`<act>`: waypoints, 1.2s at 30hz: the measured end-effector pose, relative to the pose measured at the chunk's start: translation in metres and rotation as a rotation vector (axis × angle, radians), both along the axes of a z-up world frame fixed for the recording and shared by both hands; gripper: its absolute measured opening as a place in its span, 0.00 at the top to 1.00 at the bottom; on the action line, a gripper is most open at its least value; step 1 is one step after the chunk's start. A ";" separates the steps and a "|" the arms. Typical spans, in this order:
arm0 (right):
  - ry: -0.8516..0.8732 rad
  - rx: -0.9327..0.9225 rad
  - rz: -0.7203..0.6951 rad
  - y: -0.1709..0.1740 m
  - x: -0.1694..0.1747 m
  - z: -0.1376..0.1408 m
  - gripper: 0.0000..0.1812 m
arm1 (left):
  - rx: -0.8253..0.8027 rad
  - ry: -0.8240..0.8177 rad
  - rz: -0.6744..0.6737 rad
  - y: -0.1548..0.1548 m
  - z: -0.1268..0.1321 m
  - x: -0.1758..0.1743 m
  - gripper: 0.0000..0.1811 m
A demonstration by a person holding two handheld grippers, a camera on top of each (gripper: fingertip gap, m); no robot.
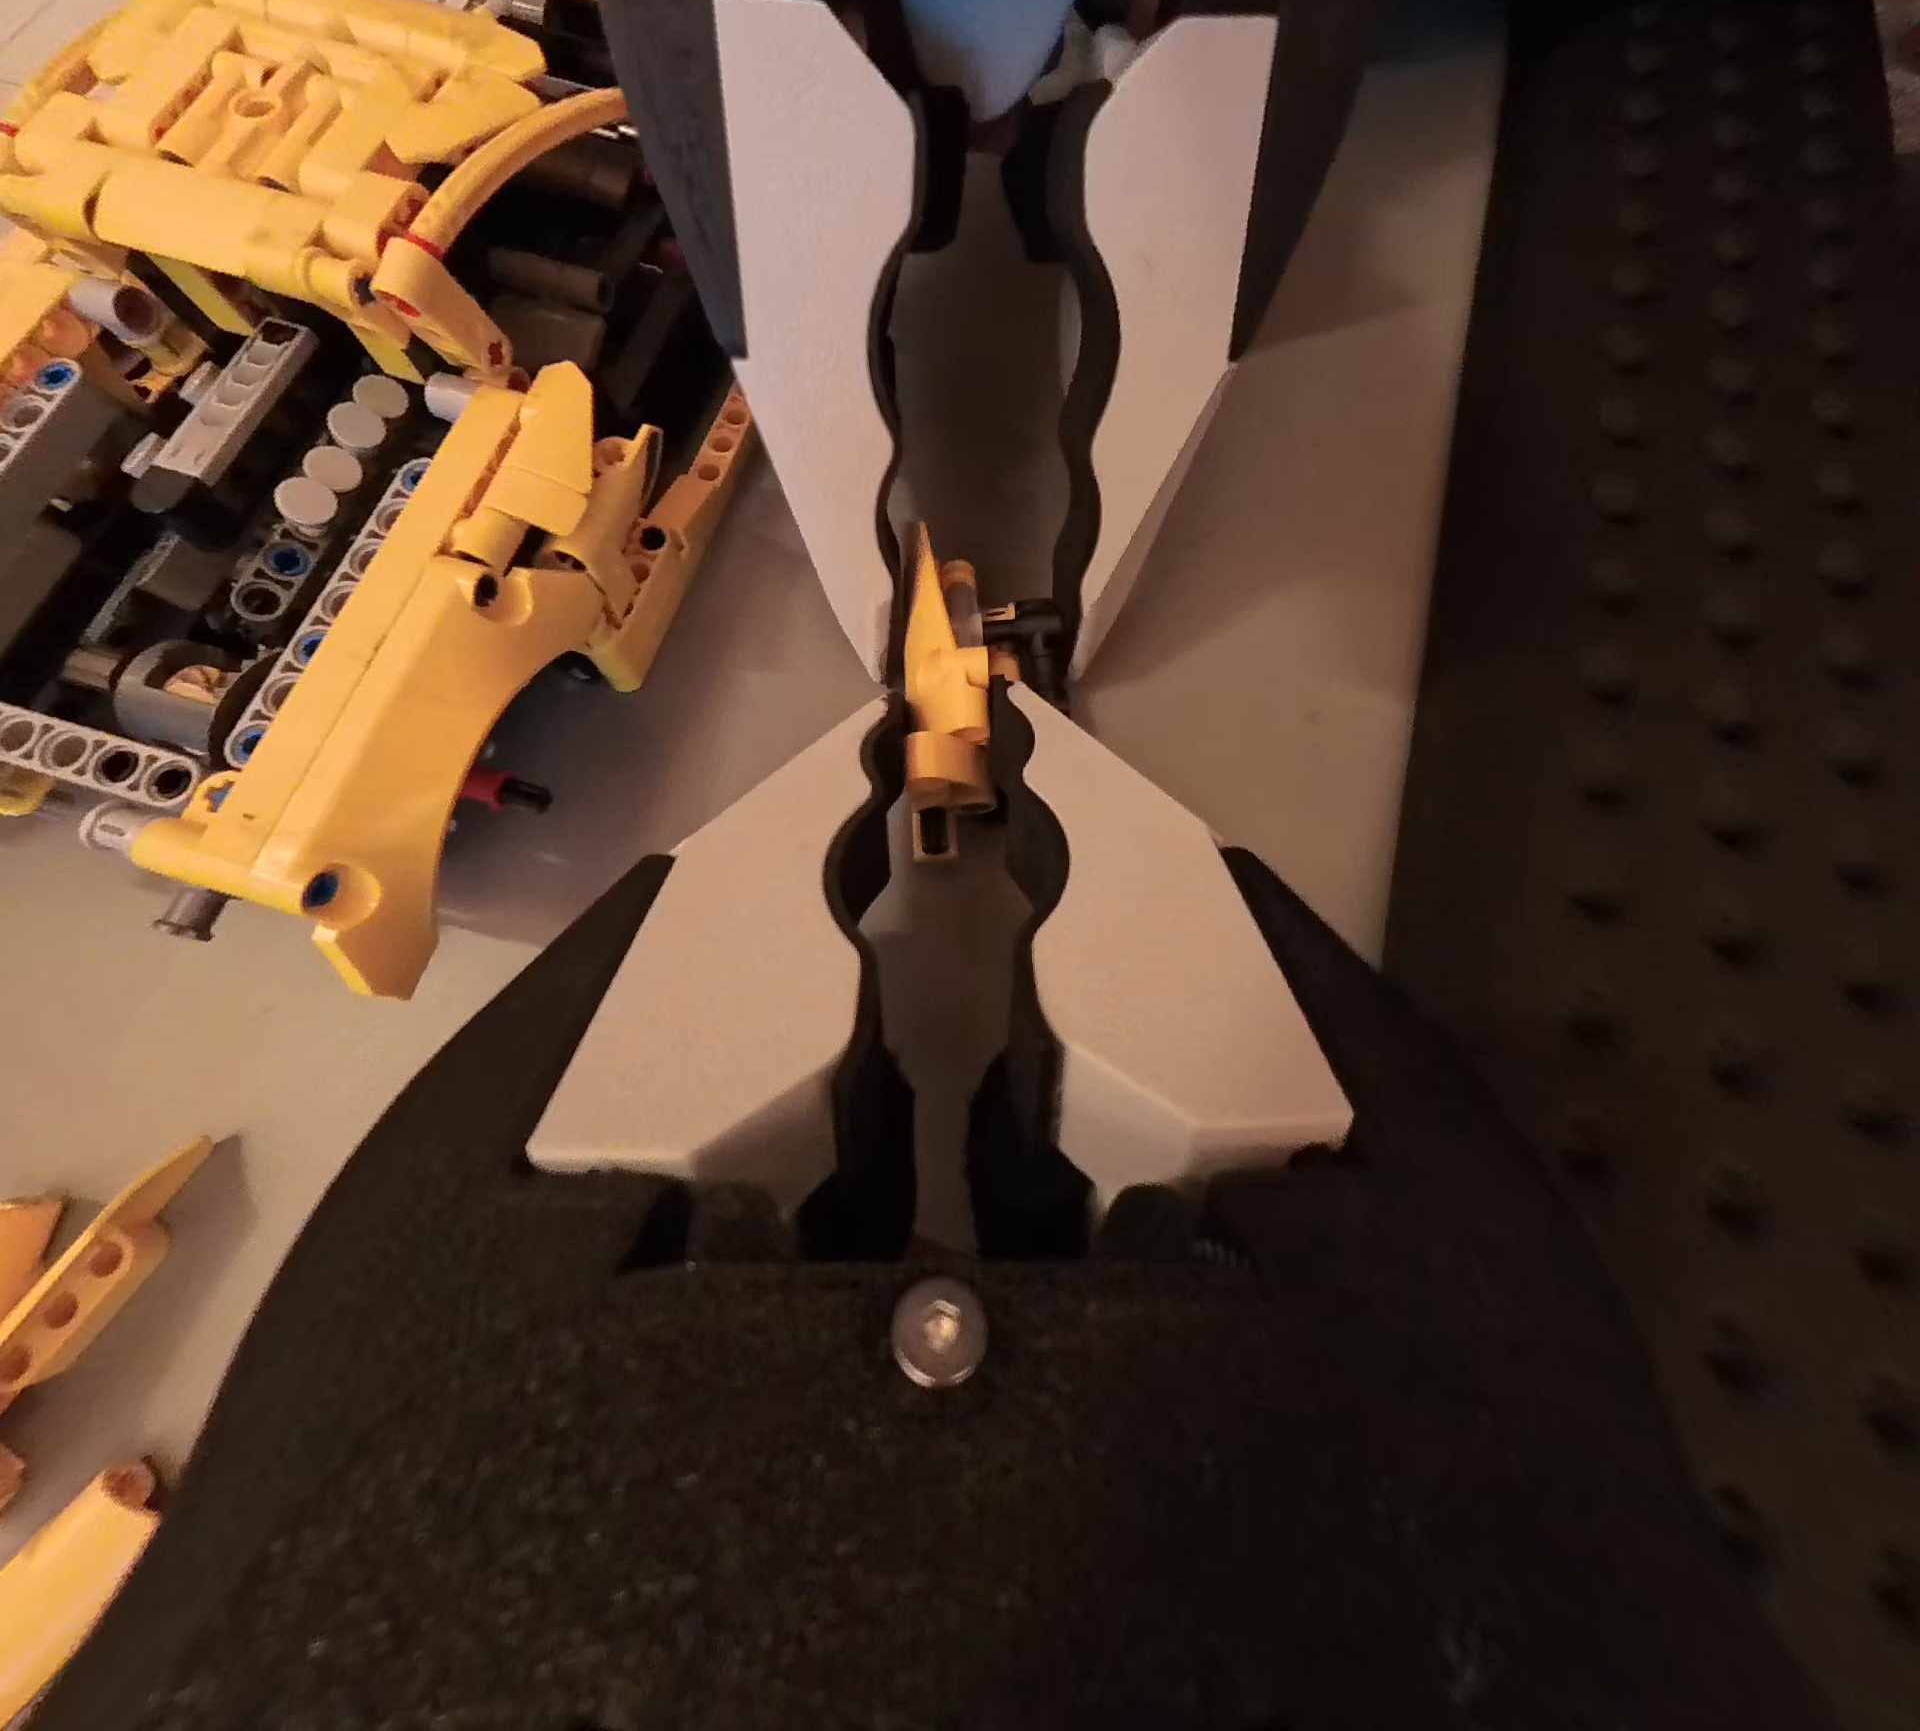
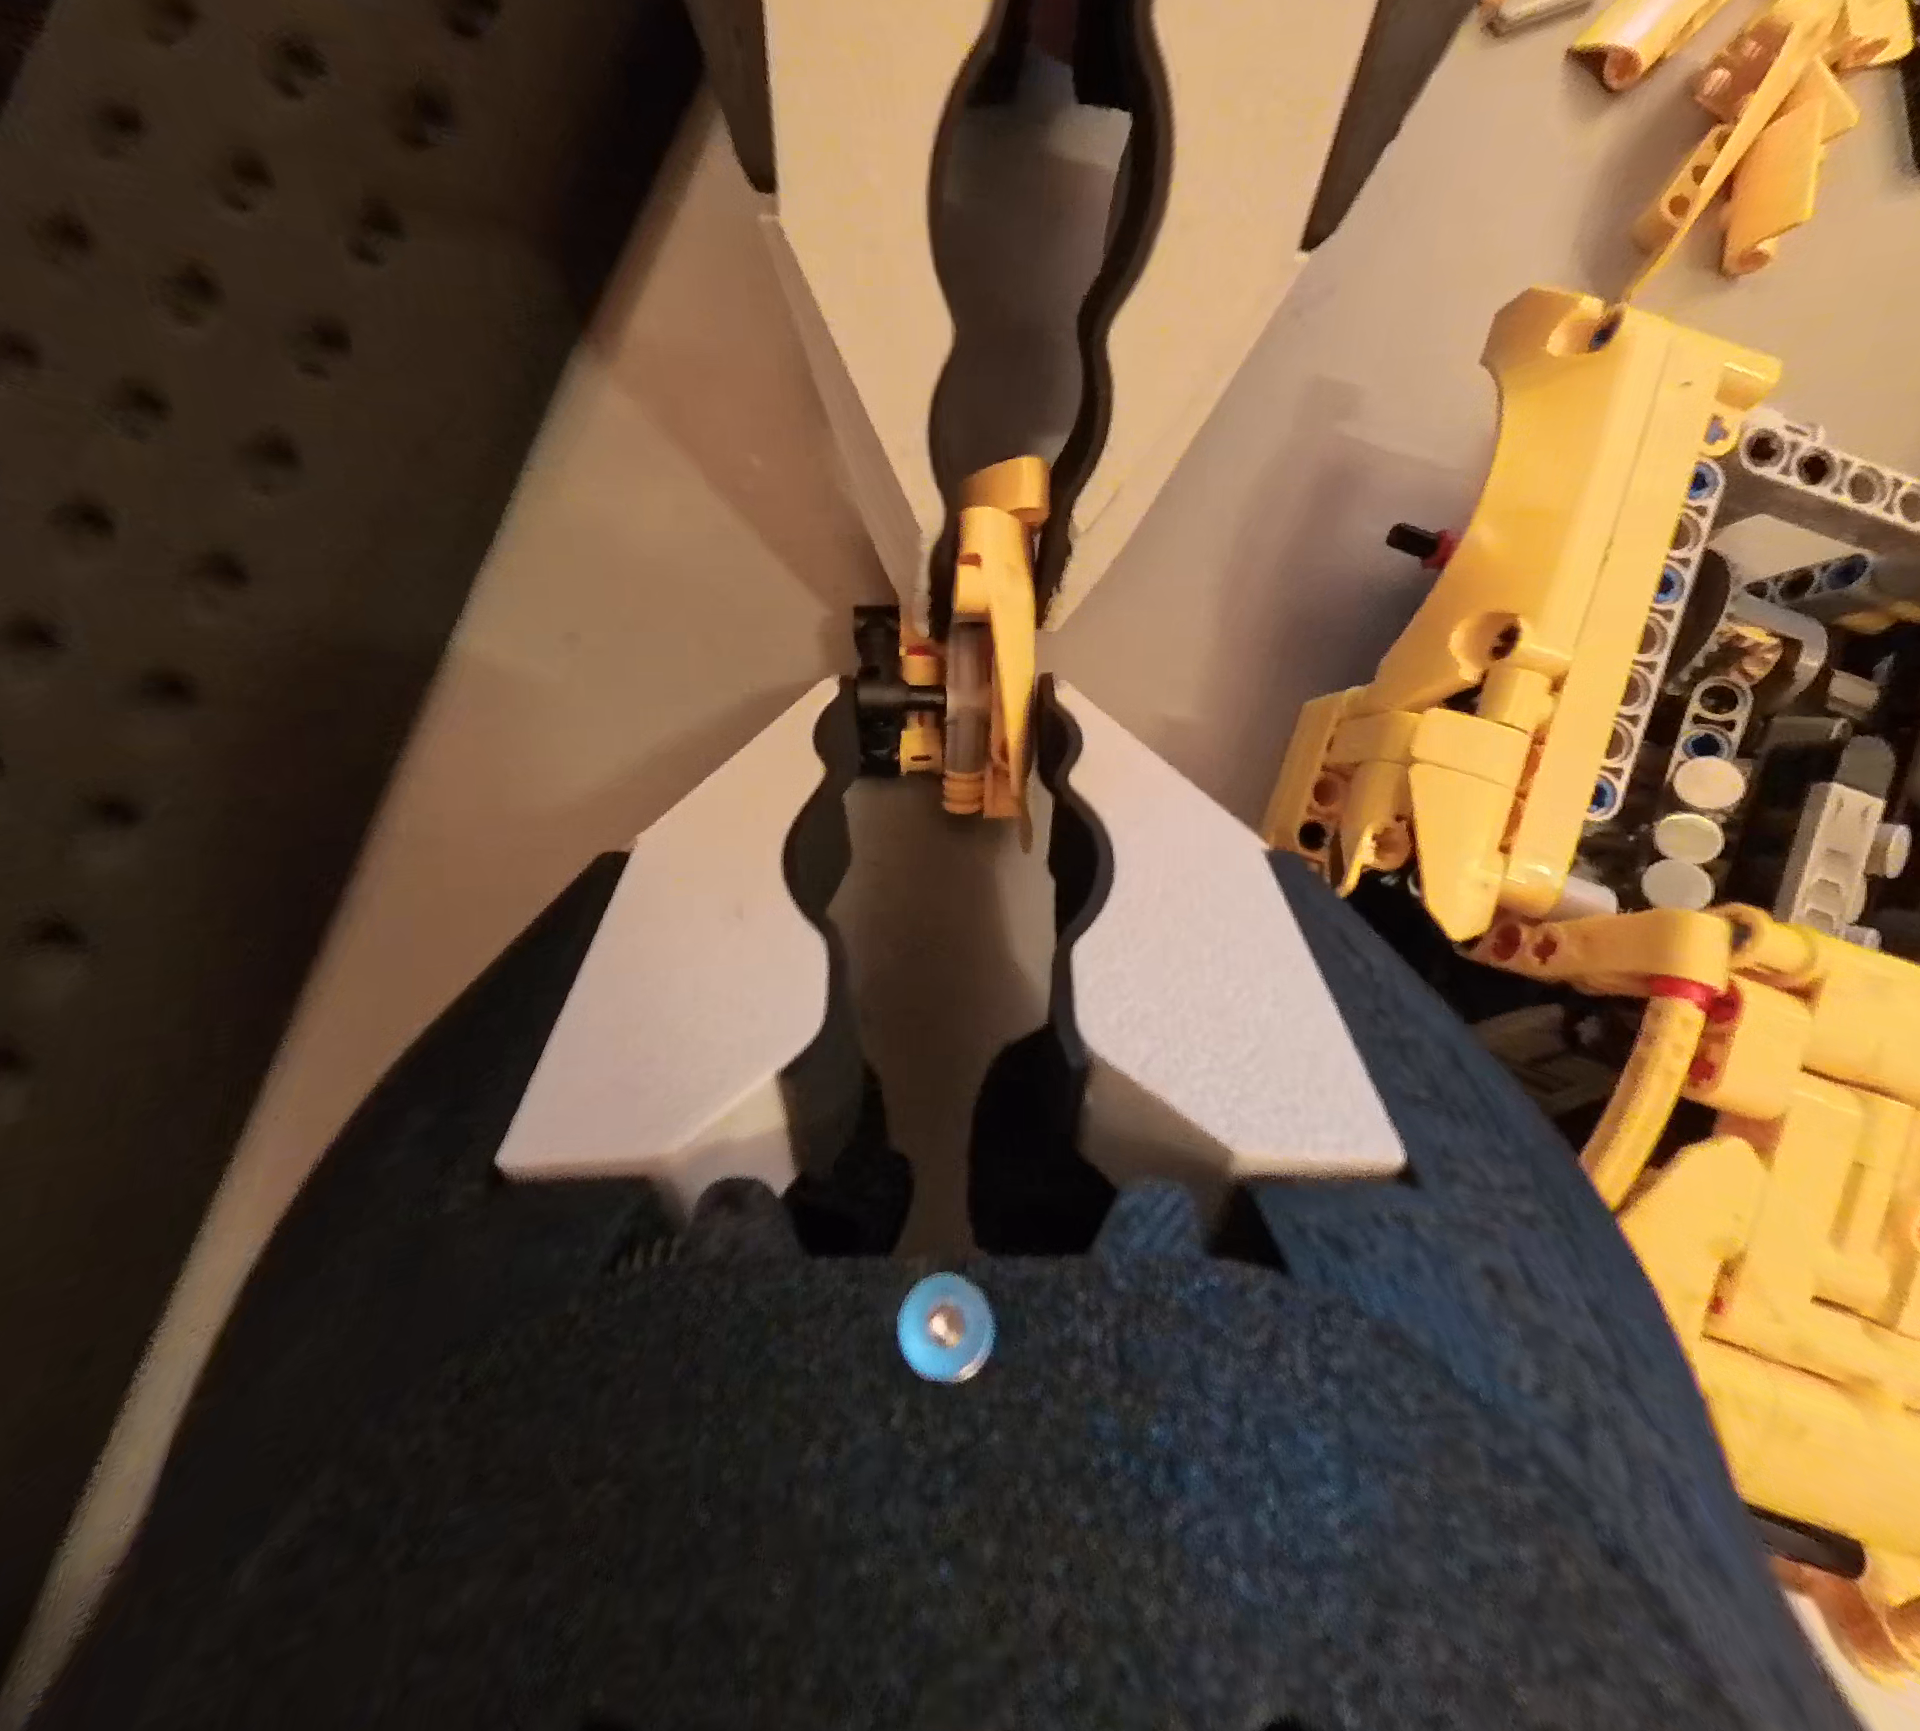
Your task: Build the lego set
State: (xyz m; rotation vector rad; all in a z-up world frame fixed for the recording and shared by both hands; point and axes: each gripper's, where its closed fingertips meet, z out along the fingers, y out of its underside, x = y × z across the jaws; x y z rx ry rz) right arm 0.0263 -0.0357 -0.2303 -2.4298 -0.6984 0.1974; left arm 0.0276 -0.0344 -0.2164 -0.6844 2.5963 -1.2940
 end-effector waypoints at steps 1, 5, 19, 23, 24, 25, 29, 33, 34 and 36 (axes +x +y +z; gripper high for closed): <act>-0.012 0.011 0.007 0.001 -0.001 0.000 0.82 | 0.000 0.001 -0.001 0.000 0.000 0.000 0.92; -0.046 0.036 0.024 0.002 0.000 0.000 0.83 | -0.004 0.016 0.006 0.001 0.000 0.000 0.92; 0.024 0.042 -0.023 0.001 0.005 0.000 0.83 | -0.008 -0.047 0.024 -0.003 0.001 -0.001 0.75; 0.068 0.015 -0.063 0.002 0.004 0.000 0.83 | 0.114 -0.133 0.047 -0.003 -0.010 0.006 0.76; 0.066 0.015 -0.065 0.002 0.004 0.000 0.83 | 0.112 -0.137 0.047 -0.003 -0.009 0.005 0.77; 0.055 0.019 -0.064 0.002 0.004 0.000 0.83 | 0.105 -0.122 0.046 -0.003 -0.009 0.005 0.77; 0.005 0.036 -0.034 0.001 0.001 0.001 0.82 | 0.083 -0.066 0.011 -0.006 -0.010 -0.001 0.81; -0.029 0.046 -0.032 0.001 0.002 0.001 0.83 | 0.090 -0.072 0.003 -0.007 -0.011 -0.001 0.82; -0.022 0.040 -0.038 0.001 0.002 0.000 0.83 | 0.083 -0.059 0.005 -0.007 -0.011 0.000 0.81; -0.022 0.044 -0.041 0.000 0.002 0.000 0.83 | 0.077 -0.047 0.001 -0.008 -0.011 -0.001 0.81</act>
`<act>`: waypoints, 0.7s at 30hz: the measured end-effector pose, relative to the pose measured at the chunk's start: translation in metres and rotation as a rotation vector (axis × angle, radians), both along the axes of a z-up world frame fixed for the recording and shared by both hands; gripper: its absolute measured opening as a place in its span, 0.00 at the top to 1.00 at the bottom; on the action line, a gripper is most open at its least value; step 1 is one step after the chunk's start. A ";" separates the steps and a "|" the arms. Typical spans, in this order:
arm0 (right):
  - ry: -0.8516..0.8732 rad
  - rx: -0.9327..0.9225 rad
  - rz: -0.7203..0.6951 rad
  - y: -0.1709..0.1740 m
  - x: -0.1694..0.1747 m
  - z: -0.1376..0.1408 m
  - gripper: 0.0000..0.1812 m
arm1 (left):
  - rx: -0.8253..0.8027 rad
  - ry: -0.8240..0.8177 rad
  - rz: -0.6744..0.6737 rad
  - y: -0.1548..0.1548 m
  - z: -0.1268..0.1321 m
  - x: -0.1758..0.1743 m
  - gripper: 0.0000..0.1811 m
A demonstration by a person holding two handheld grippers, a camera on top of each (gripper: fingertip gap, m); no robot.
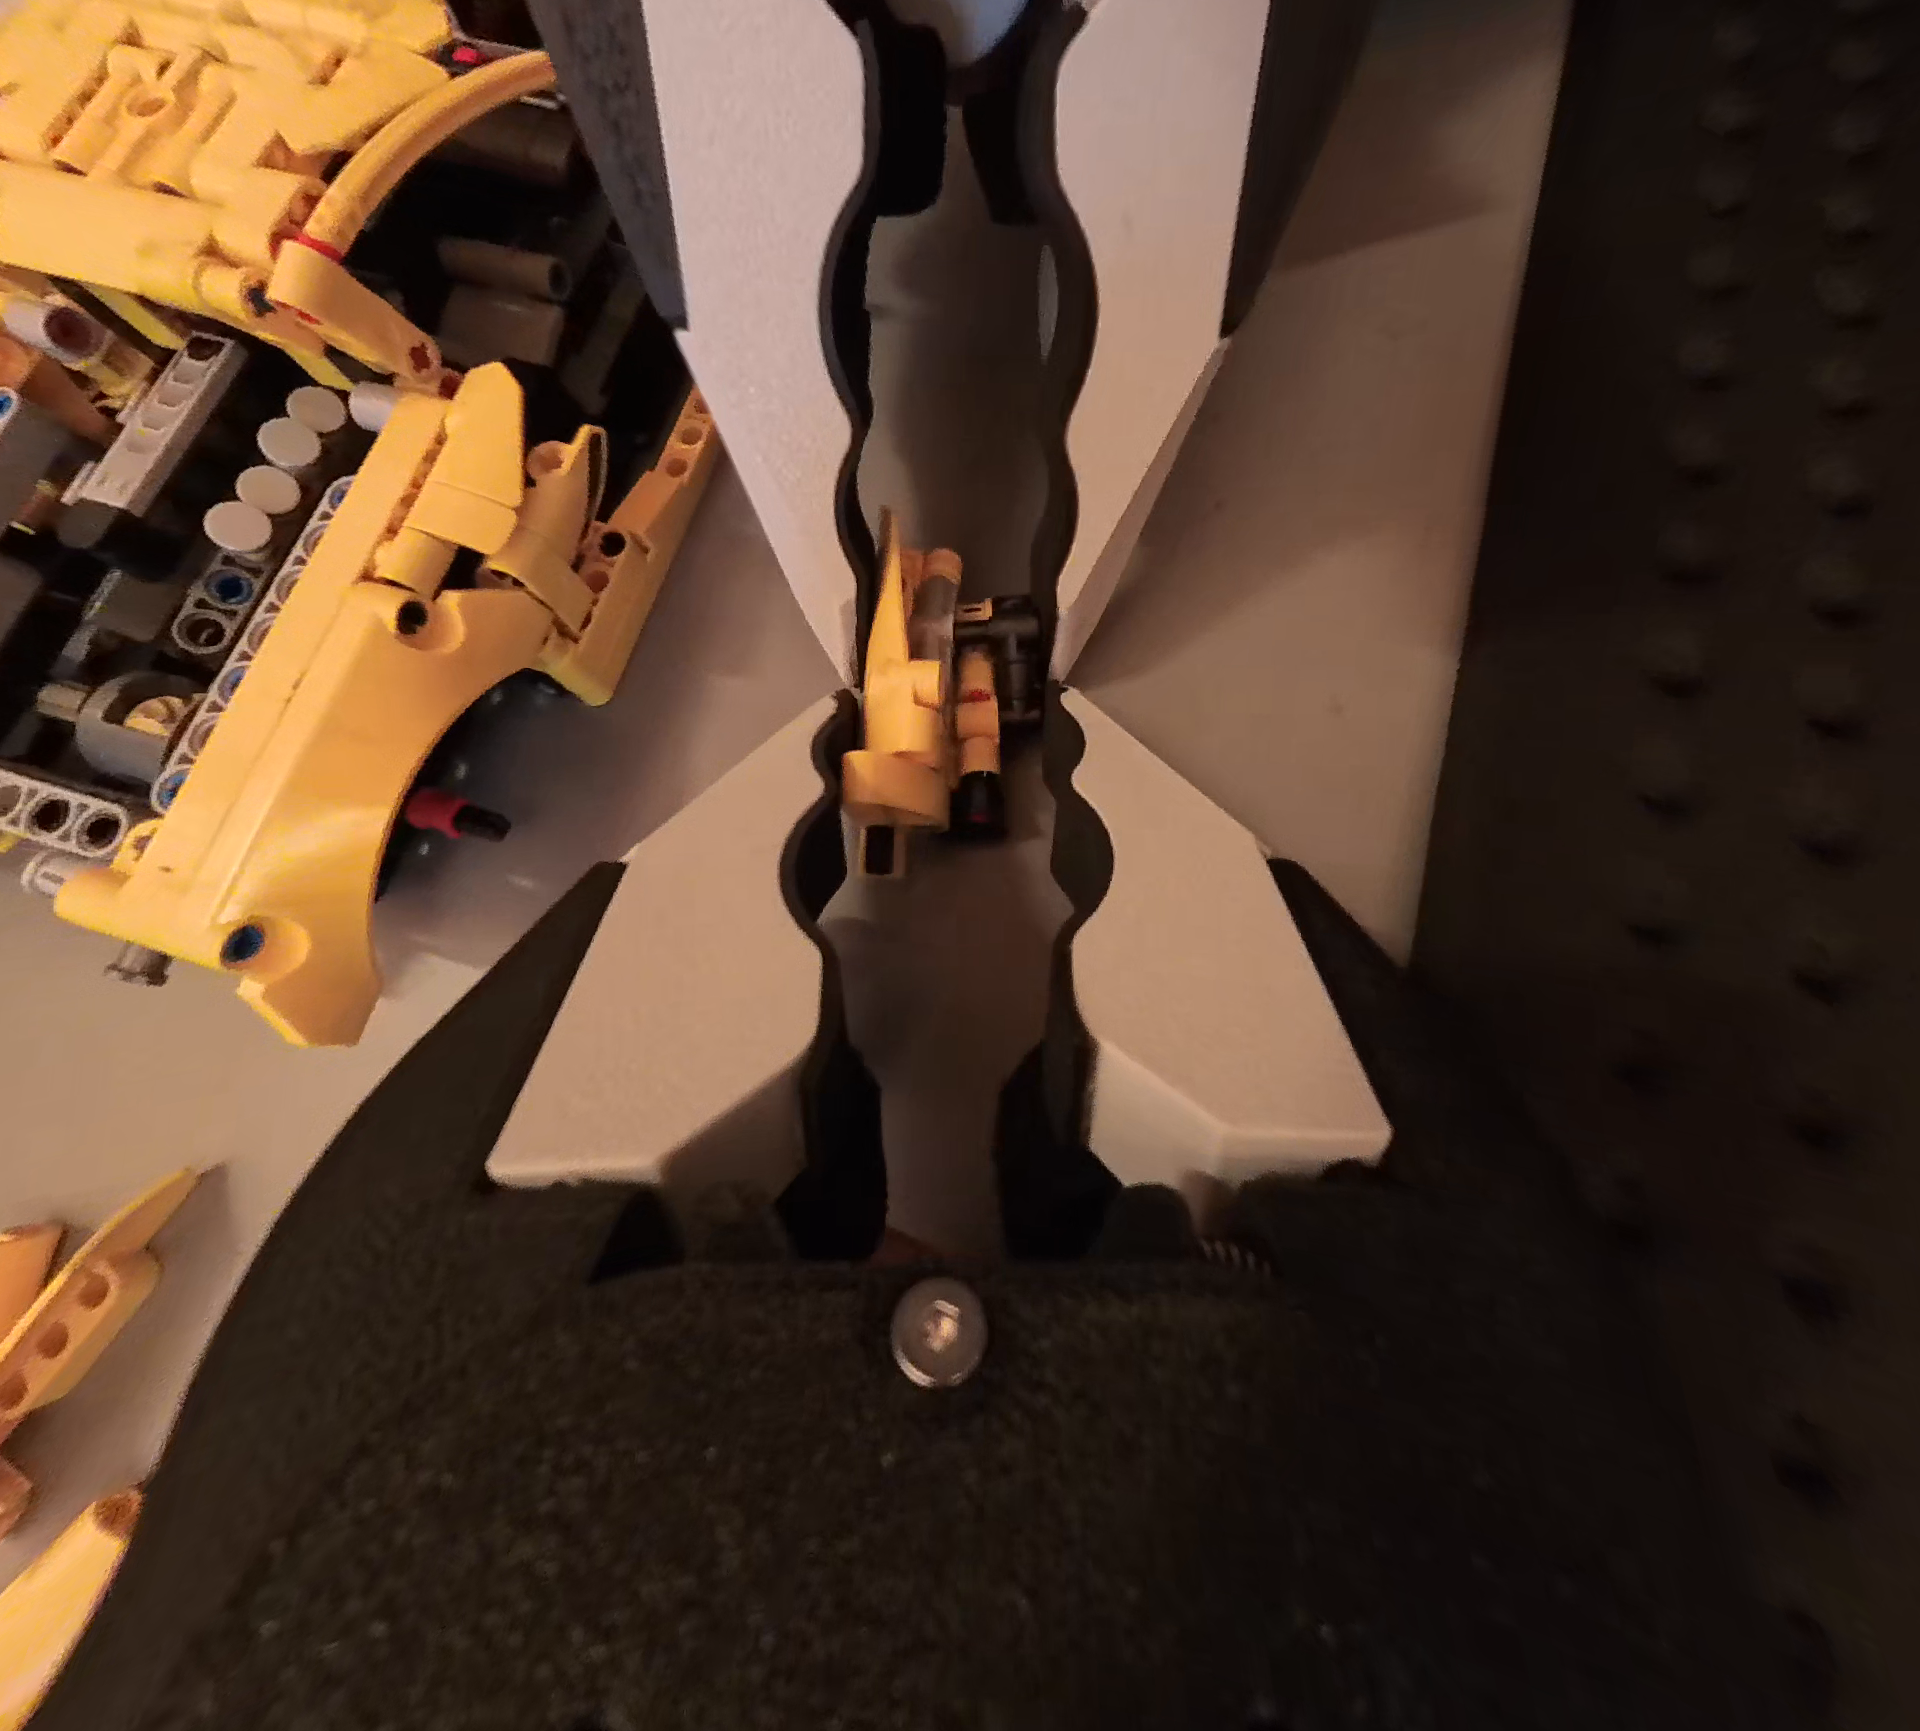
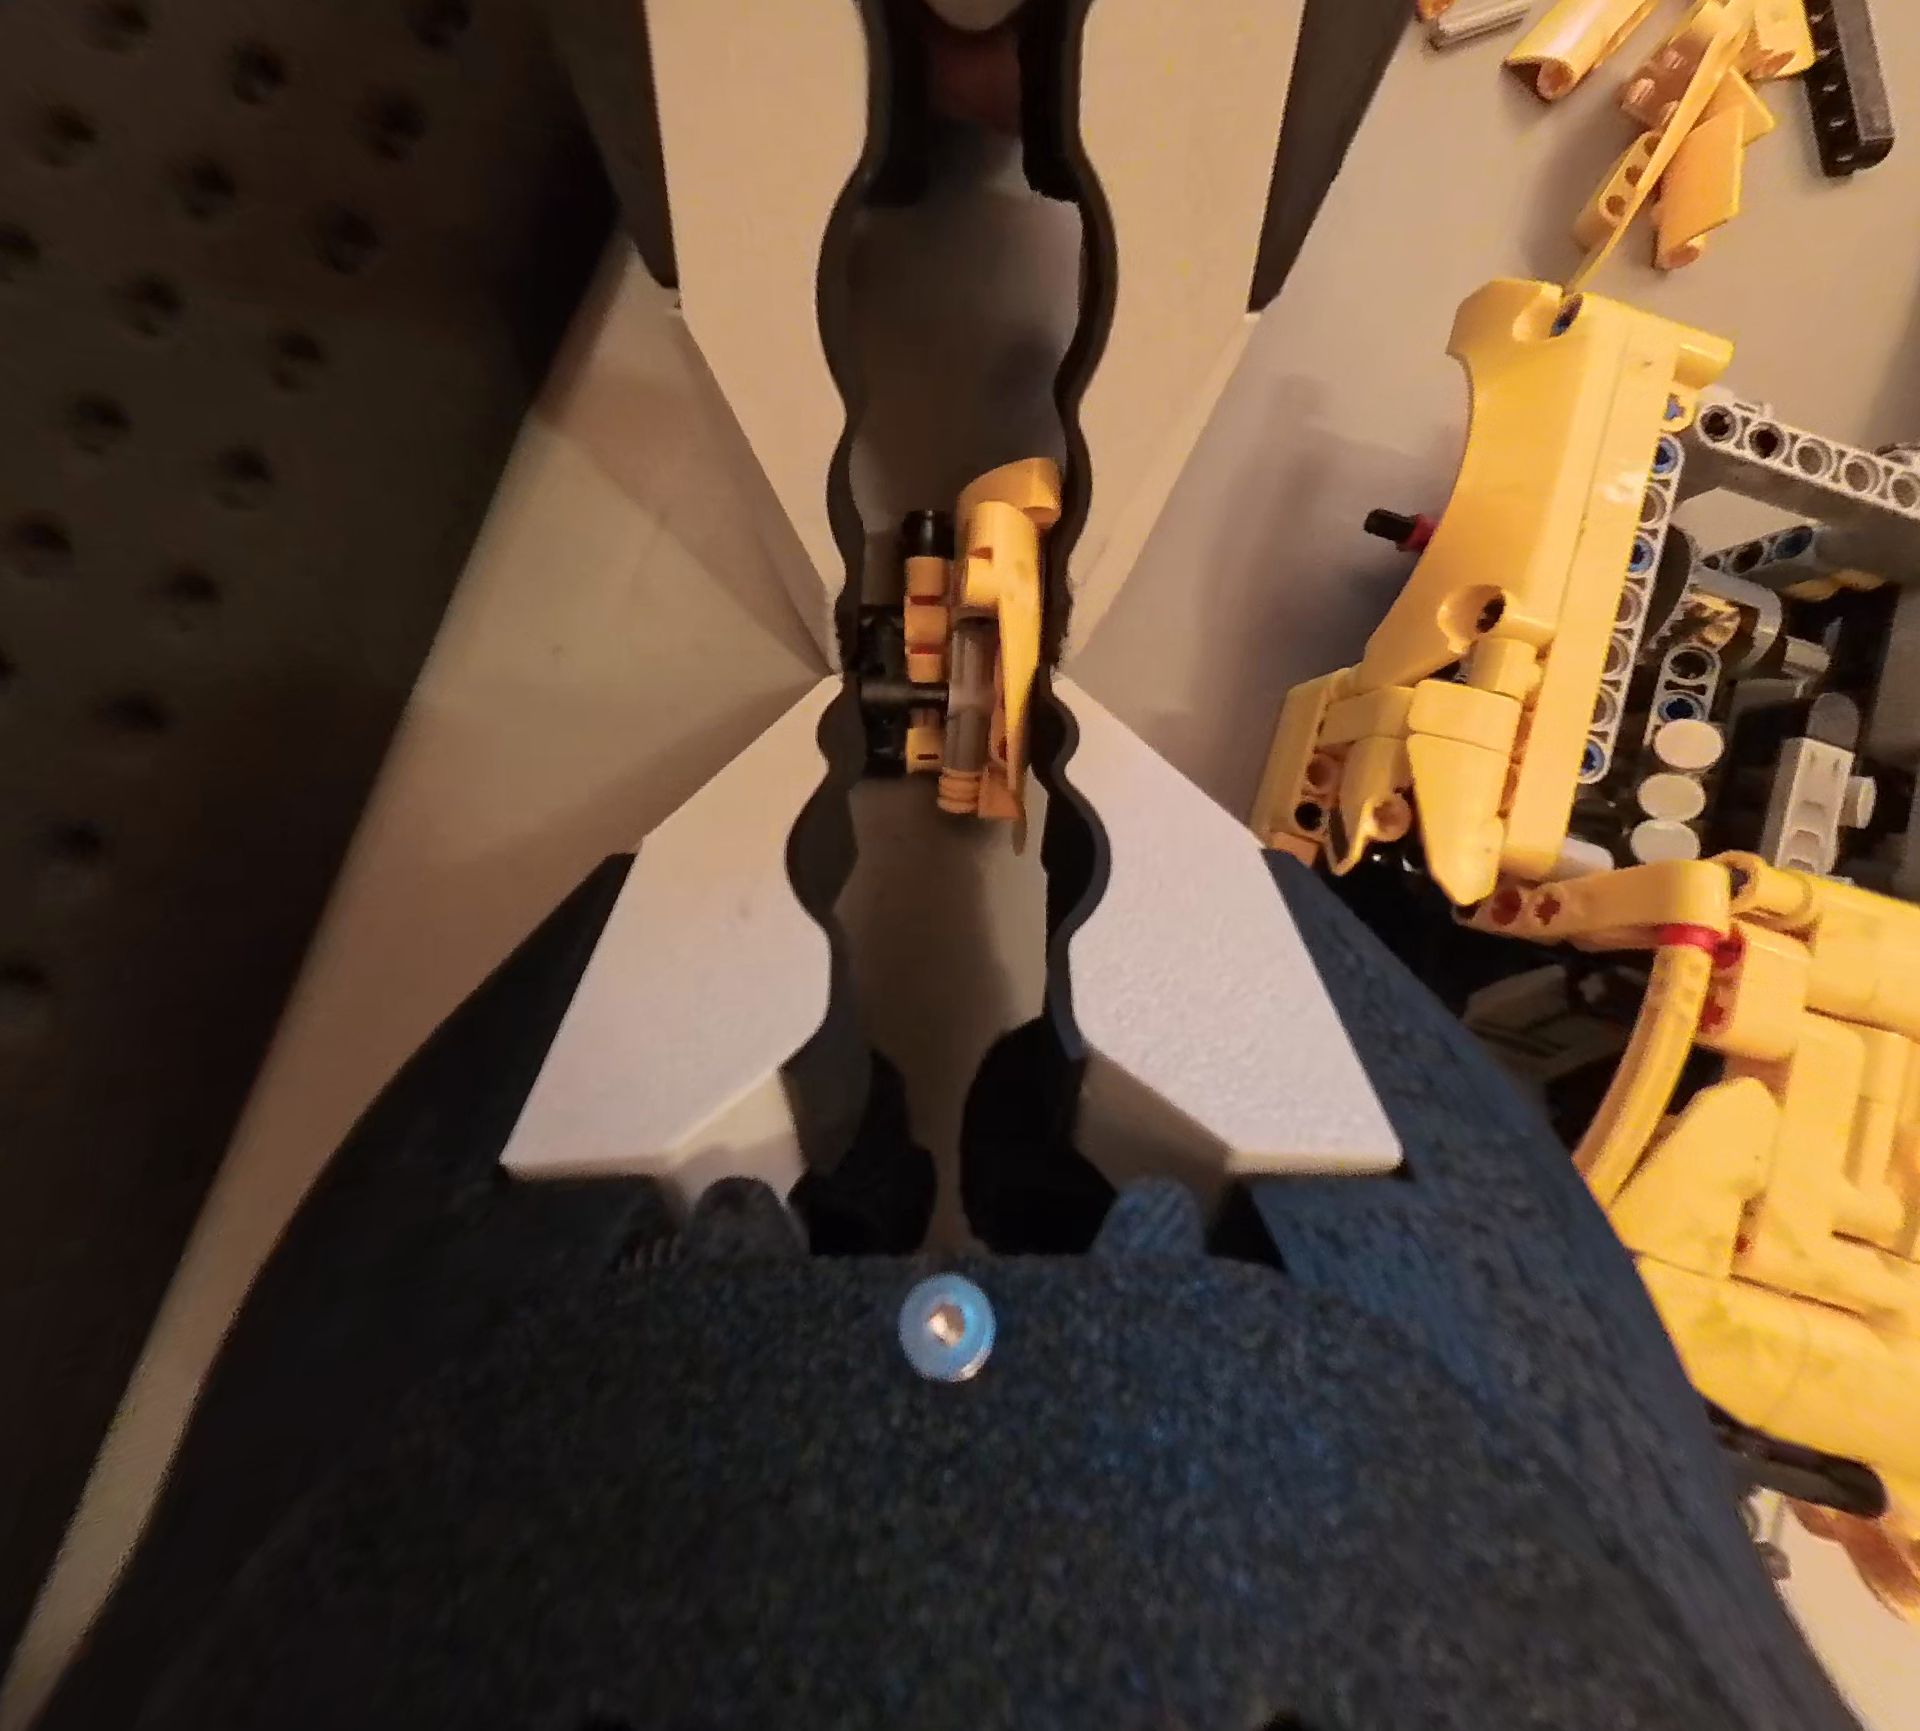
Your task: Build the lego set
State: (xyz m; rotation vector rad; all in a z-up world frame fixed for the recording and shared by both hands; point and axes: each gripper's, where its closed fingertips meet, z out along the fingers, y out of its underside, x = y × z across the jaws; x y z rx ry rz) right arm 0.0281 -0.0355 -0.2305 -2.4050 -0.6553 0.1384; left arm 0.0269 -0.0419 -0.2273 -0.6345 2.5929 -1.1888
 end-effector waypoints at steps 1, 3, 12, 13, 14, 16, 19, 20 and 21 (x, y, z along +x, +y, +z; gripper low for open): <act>-0.002 -0.002 0.004 -0.001 -0.001 0.000 0.83 | 0.000 -0.001 -0.007 -0.001 0.000 -0.001 0.81; -0.011 0.004 0.021 -0.002 -0.001 0.000 0.83 | 0.001 0.000 -0.016 -0.002 0.000 -0.002 0.81; 0.012 0.033 0.051 -0.003 -0.003 0.000 0.83 | 0.015 -0.025 -0.027 -0.003 0.000 -0.002 0.82; -0.008 0.037 0.034 -0.002 0.000 0.001 0.82 | 0.017 -0.036 -0.019 -0.003 0.000 0.000 0.82; -0.016 0.035 0.021 -0.001 0.001 0.001 0.83 | 0.017 -0.037 -0.016 -0.002 0.000 0.000 0.82; -0.028 0.033 0.000 0.000 0.003 0.001 0.82 | 0.015 -0.035 -0.011 -0.001 0.000 0.001 0.82; 0.006 0.046 -0.012 0.001 0.002 0.002 0.82 | 0.005 -0.022 -0.009 0.000 0.000 0.001 0.82; 0.021 0.056 -0.013 0.001 0.001 0.004 0.81 | 0.001 -0.019 -0.006 -0.001 0.000 0.001 0.82; 0.038 0.066 -0.013 0.001 0.001 0.006 0.81 | -0.002 -0.016 -0.005 -0.001 0.001 0.001 0.82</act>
